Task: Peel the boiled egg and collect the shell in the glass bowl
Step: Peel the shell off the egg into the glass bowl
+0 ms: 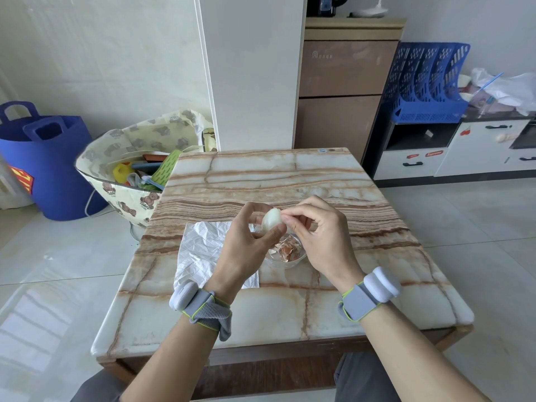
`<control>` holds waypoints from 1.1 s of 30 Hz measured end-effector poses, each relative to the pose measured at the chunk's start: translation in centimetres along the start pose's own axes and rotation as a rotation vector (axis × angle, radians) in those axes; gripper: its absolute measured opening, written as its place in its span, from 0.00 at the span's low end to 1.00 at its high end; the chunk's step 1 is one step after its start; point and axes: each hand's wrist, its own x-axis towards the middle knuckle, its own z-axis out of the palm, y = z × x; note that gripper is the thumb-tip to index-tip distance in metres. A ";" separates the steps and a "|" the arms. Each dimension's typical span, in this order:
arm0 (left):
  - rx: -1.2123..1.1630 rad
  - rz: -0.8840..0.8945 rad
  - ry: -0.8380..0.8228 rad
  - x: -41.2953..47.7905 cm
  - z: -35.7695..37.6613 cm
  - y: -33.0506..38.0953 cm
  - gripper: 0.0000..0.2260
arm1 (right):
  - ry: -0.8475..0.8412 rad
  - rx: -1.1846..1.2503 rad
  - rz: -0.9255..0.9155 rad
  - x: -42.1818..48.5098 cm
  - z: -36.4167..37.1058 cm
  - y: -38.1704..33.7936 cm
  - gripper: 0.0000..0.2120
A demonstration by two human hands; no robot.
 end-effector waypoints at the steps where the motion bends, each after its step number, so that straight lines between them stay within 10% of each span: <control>1: -0.003 -0.001 0.002 0.0 0.0 0.0 0.15 | -0.001 -0.010 -0.007 0.0 0.1 0.0 0.03; 33: -0.108 -0.084 -0.047 -0.3 -0.3 -0.2 0.12 | -0.029 -0.113 0.091 -0.5 0.3 1.7 0.05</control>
